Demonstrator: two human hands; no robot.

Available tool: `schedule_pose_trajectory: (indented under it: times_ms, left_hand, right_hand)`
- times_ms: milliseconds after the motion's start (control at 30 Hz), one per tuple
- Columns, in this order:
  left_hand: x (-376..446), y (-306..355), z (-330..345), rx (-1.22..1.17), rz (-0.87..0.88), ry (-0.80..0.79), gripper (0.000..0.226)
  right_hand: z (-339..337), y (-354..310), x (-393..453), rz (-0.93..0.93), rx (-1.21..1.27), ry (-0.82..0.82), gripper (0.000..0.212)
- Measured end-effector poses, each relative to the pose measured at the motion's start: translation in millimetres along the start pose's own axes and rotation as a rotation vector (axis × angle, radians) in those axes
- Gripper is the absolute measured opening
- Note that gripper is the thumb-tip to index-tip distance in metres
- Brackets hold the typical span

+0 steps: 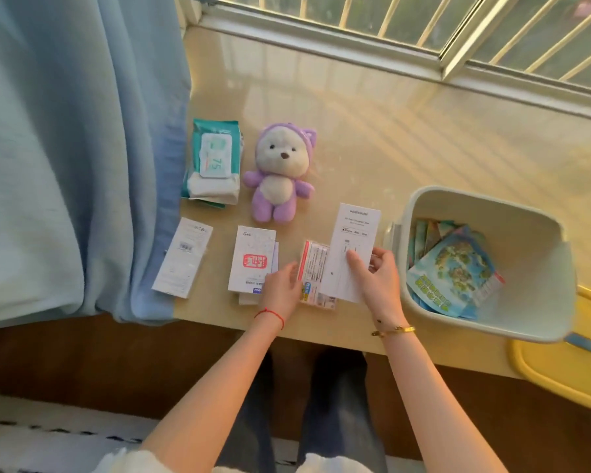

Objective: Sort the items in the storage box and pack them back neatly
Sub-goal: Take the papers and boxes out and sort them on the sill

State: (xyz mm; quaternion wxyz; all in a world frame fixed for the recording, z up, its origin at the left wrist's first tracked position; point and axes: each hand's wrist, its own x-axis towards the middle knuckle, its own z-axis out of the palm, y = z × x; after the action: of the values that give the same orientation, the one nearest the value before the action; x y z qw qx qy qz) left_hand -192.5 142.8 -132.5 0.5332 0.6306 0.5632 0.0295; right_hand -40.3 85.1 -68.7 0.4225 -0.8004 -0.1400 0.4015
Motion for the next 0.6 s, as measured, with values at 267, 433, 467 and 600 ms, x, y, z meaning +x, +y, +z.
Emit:
schedule_pose_trajectory:
  times_ms: [267, 433, 467, 600]
  left_hand:
    - [-37, -41, -144, 0.303, 0.222, 0.337, 0.030]
    - [-53, -84, -220, 0.380, 0.177, 0.443, 0.027]
    - [-55, -93, -229, 0.389, 0.174, 0.447, 0.026]
    - [-60, -118, -245, 0.403, 0.132, 0.424, 0.025]
  right_hand:
    - [110, -28, -25, -0.025, -0.016, -0.122, 0.045]
    - [202, -21, -37, -0.025, -0.122, -0.223, 0.039]
    - [219, -18, -38, -0.009, -0.145, -0.240, 0.040]
    - [269, -7, -40, 0.033, -0.212, -0.282, 0.045]
